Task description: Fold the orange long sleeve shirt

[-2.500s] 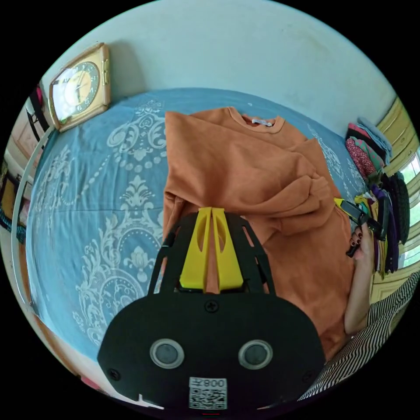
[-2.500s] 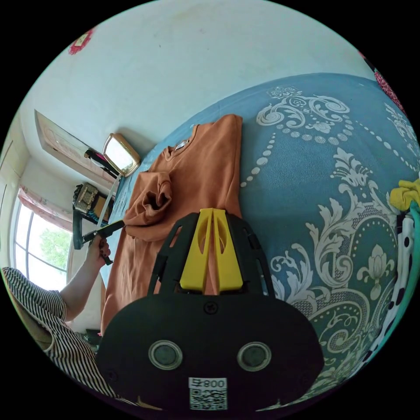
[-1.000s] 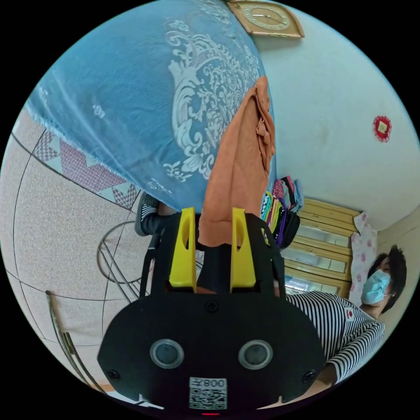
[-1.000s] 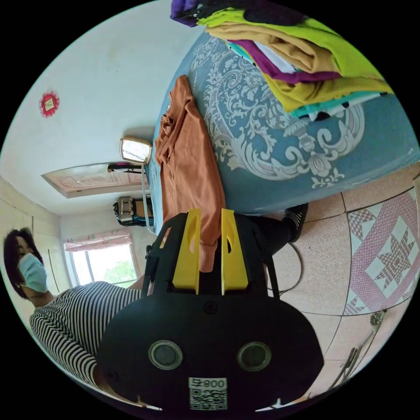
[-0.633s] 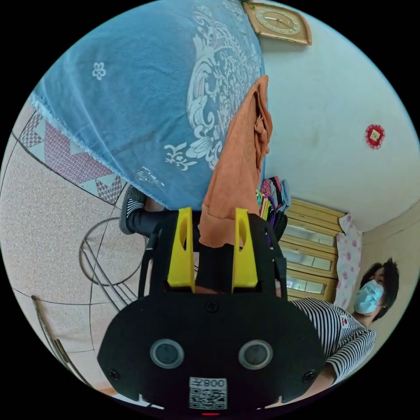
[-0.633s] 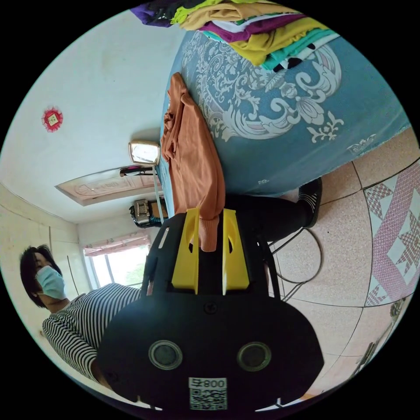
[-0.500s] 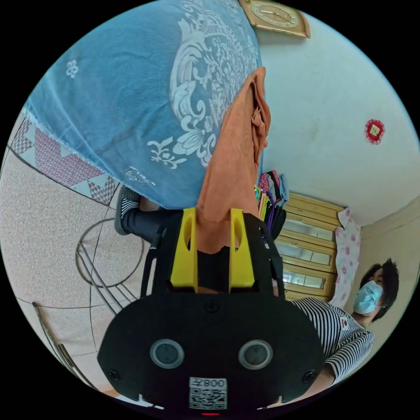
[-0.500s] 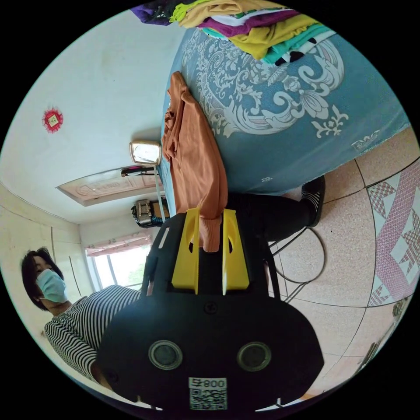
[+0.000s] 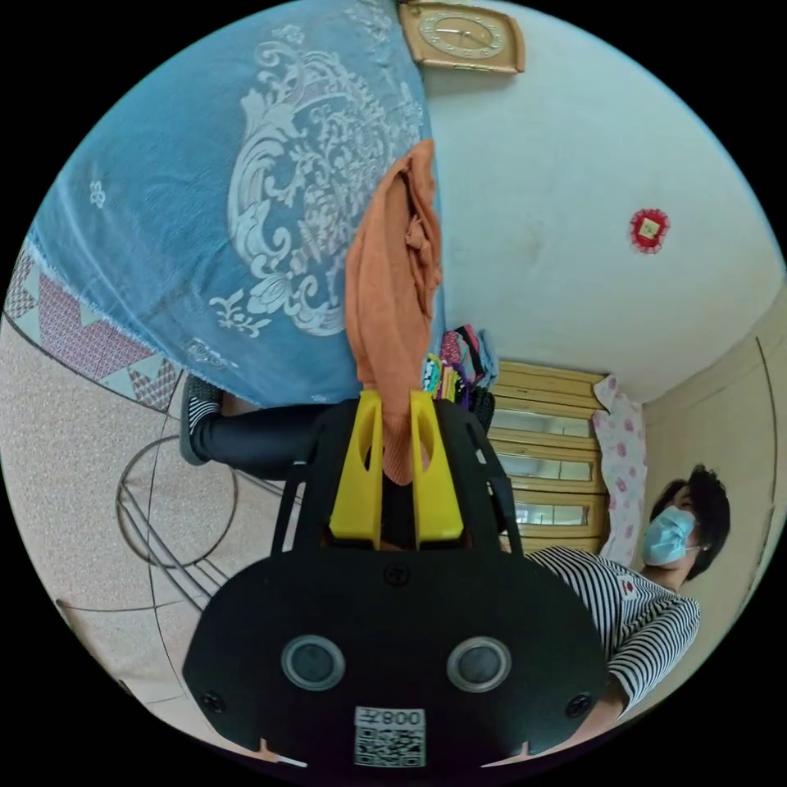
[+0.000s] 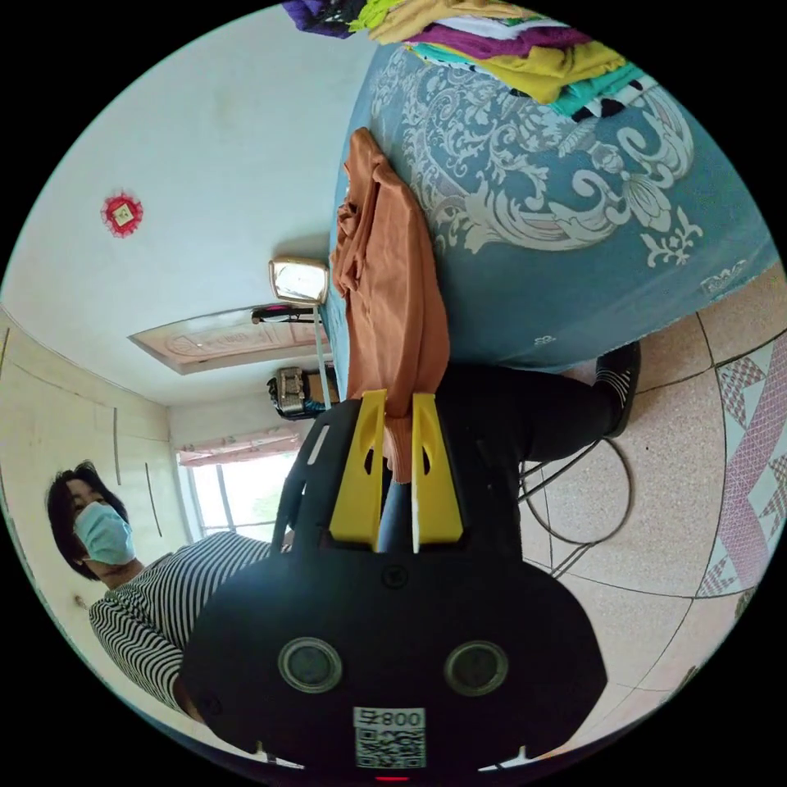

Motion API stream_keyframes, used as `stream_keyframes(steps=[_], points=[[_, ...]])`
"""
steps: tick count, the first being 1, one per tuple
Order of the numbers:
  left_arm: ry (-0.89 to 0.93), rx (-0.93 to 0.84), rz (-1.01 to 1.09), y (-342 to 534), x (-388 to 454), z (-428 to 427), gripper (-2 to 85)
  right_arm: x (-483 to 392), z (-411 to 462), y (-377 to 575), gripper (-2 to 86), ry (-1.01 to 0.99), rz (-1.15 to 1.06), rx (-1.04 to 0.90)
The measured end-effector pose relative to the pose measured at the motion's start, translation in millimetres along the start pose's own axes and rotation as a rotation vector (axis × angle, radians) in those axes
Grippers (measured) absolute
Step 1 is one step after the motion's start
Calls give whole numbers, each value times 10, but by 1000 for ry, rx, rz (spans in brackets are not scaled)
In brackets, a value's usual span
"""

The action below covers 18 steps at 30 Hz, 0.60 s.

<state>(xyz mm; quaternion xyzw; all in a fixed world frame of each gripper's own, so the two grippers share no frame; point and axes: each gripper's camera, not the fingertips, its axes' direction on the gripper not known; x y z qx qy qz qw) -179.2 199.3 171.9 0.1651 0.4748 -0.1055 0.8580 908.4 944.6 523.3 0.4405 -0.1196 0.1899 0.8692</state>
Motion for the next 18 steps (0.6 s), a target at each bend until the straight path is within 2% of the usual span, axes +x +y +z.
stream_keyframes(steps=[9,18], points=[[96,6,200,497,507,-232,60,-474,-174,249,50,-88,-221,1],[161,-13,280,1145,589,-348,61,-546,-463,766,44,-154,-301,55]])
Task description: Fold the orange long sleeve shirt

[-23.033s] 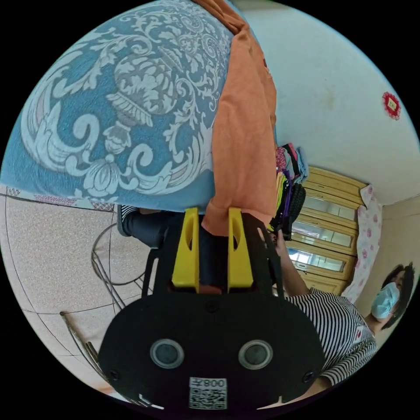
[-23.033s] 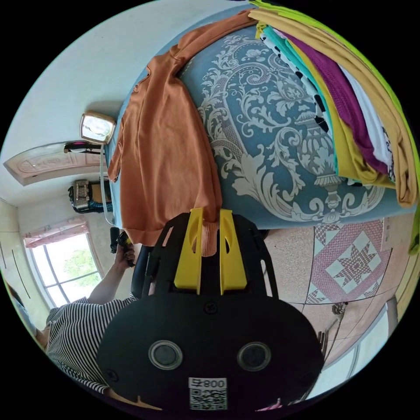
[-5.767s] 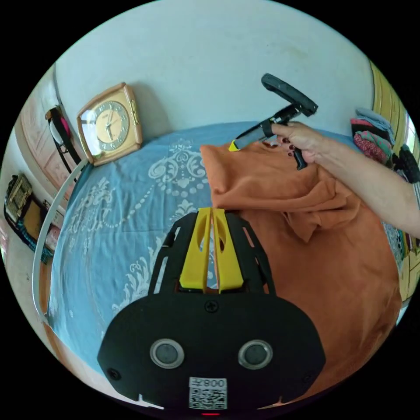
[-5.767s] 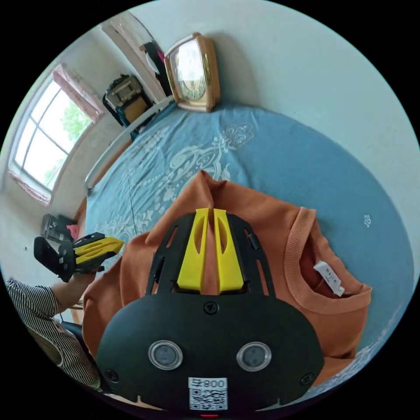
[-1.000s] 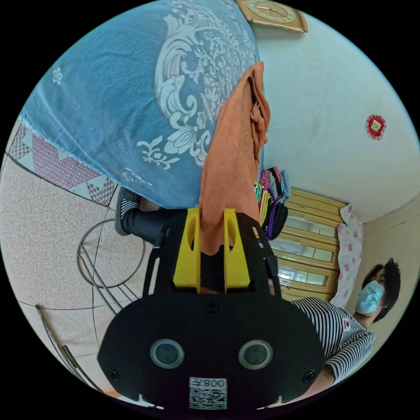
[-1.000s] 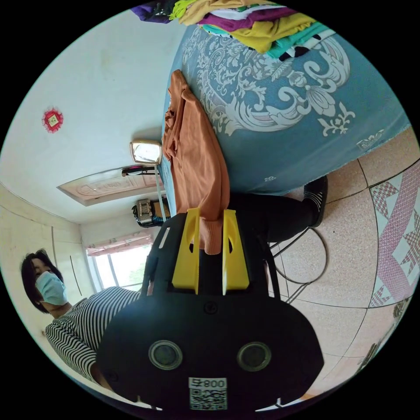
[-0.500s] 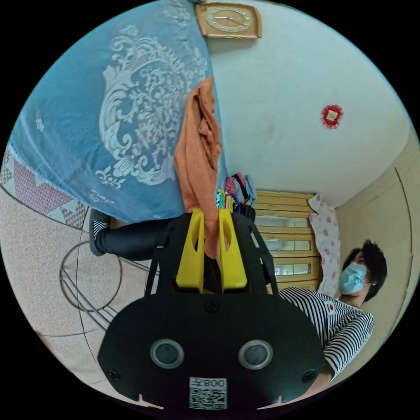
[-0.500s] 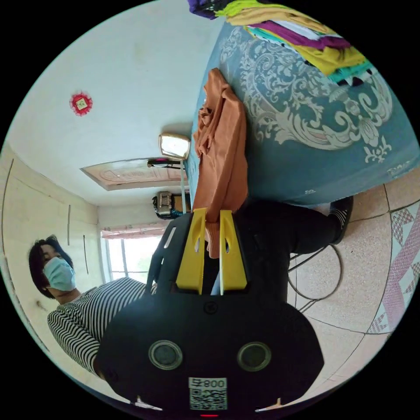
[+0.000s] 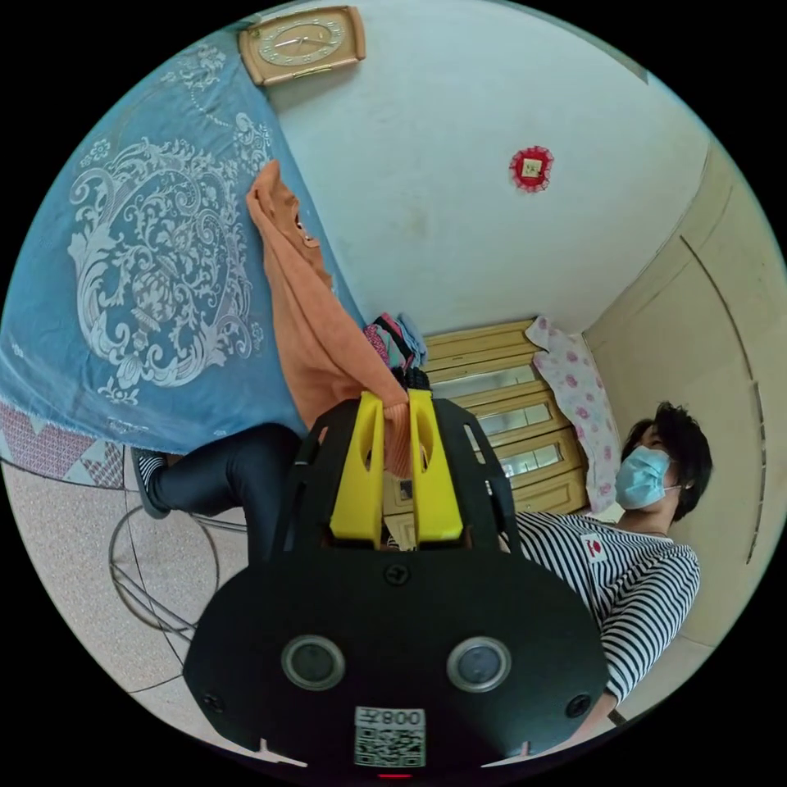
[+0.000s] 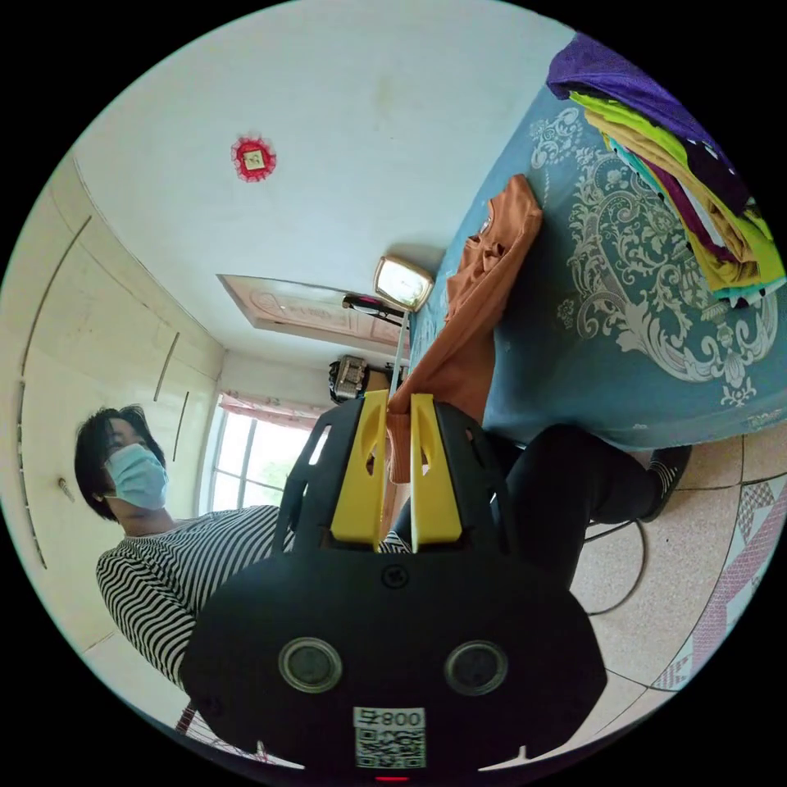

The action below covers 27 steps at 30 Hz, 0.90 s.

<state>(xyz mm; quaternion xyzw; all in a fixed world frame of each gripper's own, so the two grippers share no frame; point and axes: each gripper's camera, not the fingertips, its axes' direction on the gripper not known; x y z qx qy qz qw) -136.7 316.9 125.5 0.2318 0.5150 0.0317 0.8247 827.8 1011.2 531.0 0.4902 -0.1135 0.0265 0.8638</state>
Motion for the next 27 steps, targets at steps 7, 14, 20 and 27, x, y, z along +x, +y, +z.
stream_keyframes(steps=[7,14,20,27], points=[[41,6,-5,589,30,-144,60,-93,-142,444,40,-11,-25,-12],[62,-14,3,1150,95,-244,61,-194,-247,896,38,-24,-44,-21],[91,-16,36,1462,185,-292,61,-276,-321,1188,39,-52,-58,-14],[148,8,15,1688,87,-300,62,-295,-347,1403,37,-48,-57,-17]])
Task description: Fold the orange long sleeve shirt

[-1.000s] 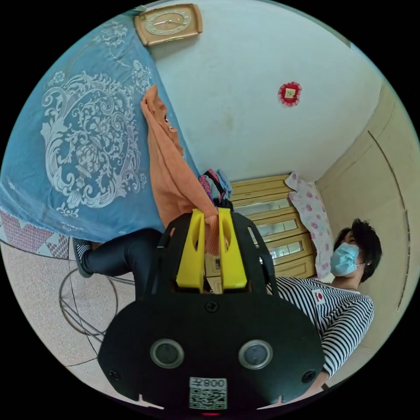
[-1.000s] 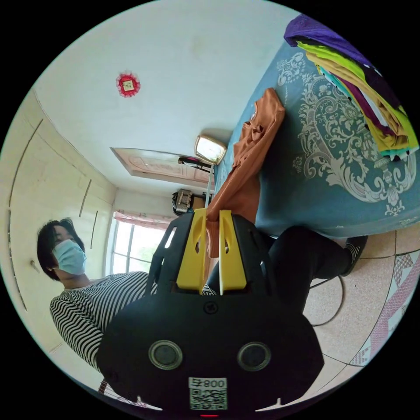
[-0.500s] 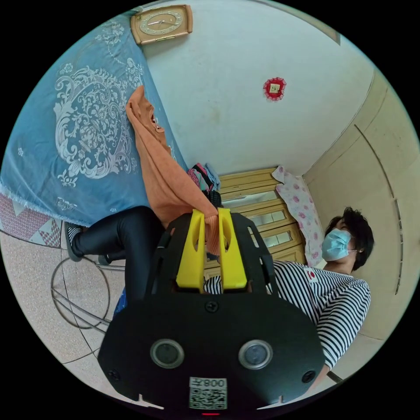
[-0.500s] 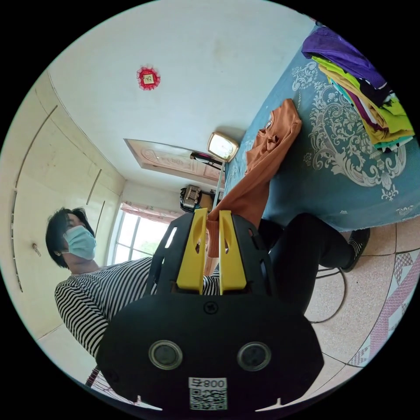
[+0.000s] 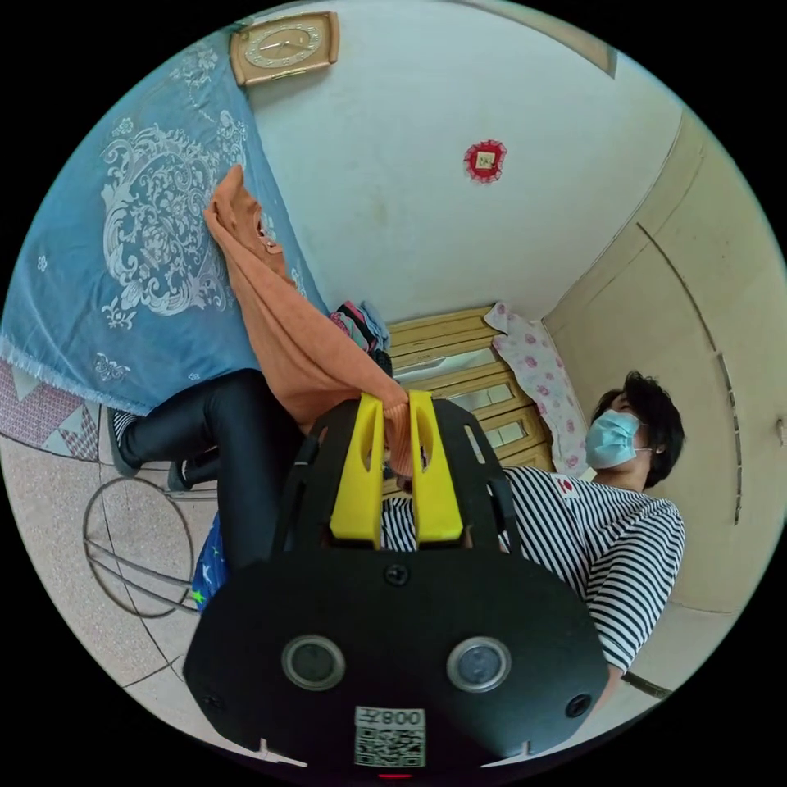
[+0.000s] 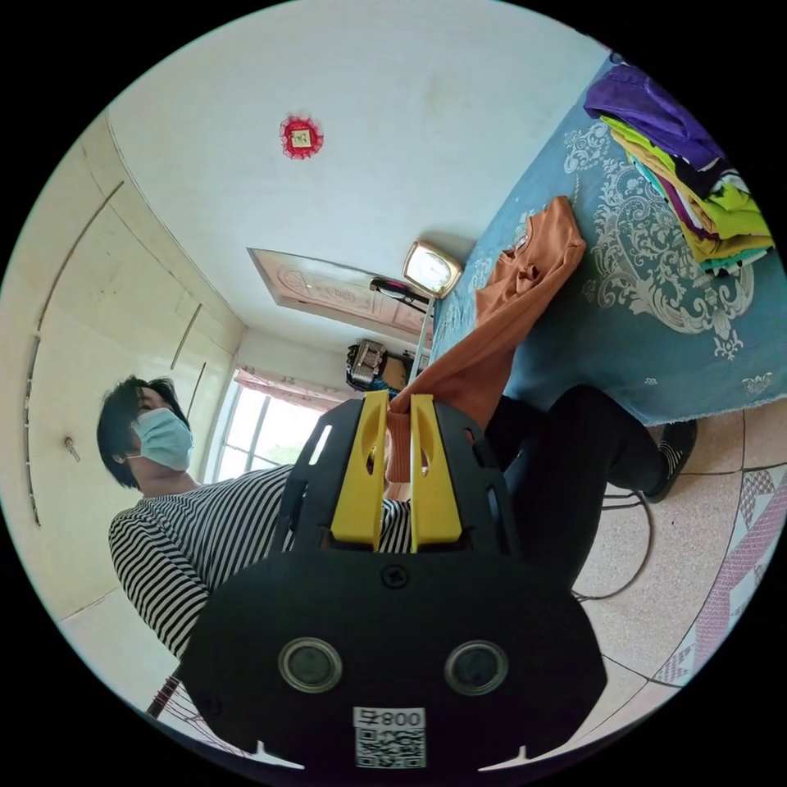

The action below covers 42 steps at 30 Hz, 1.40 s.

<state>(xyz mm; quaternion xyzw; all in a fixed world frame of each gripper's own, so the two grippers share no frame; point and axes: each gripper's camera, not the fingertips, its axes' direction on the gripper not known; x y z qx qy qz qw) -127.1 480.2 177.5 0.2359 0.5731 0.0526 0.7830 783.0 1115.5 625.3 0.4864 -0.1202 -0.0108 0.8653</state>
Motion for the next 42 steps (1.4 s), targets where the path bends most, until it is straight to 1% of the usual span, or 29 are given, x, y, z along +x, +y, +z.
stream_keyframes(steps=[5,14,19,21,24,29,32,36,42], points=[[23,25,-17,19,-76,76,60,110,66,25,36,-28,32,25],[0,90,-54,-251,-142,167,60,157,135,-187,44,-44,42,52],[7,81,-74,-381,-171,336,61,233,170,-201,55,46,93,43],[-9,56,-74,-394,-148,386,61,260,144,-104,59,110,114,14],[-44,27,-94,-371,-149,396,61,379,0,110,62,153,166,30],[-70,37,-156,-284,-241,355,60,651,-196,434,73,126,249,98],[-68,55,-181,-246,-275,366,61,794,-116,499,82,132,298,65],[-74,61,-196,-259,-275,416,61,951,85,539,90,177,364,-57],[-82,58,-212,-358,-252,498,61,985,65,585,94,166,377,-76]])
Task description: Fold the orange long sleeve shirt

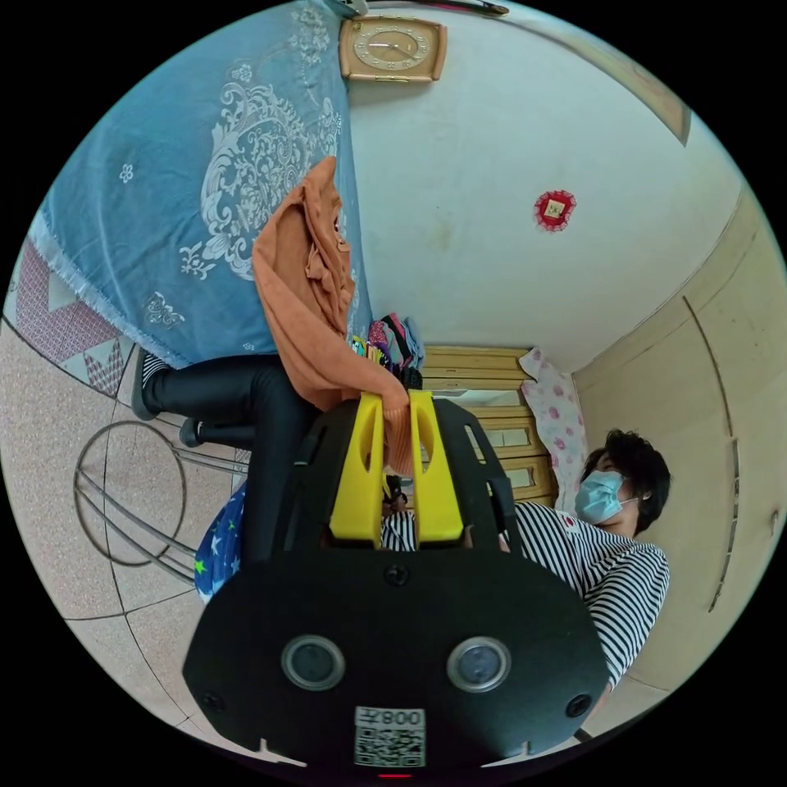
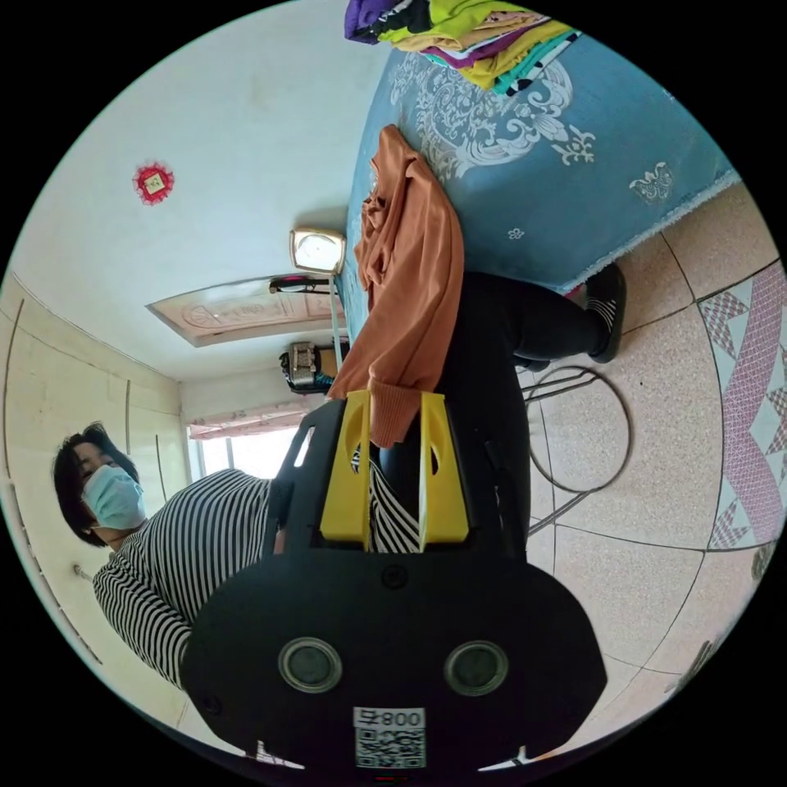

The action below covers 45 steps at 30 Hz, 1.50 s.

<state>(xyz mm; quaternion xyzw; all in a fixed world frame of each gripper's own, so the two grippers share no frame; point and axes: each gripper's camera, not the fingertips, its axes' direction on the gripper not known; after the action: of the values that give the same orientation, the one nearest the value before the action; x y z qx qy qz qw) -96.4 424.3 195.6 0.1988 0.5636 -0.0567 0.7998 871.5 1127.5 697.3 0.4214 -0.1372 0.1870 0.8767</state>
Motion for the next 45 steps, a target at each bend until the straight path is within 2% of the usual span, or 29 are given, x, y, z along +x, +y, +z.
stream_keyframes(steps=[11,25,34,45], points=[[3,1,-1,-239,194,216,61,147,-27,-151,42,-99,10,-14],[12,-21,130,-986,1004,745,60,-699,-619,-819,19,-192,-273,68],[0,-9,196,-1961,1469,1185,62,-1150,-880,-1779,16,-211,-378,105],[-16,45,257,-3768,1931,2029,62,-1889,-1154,-3628,15,-203,-480,152]])
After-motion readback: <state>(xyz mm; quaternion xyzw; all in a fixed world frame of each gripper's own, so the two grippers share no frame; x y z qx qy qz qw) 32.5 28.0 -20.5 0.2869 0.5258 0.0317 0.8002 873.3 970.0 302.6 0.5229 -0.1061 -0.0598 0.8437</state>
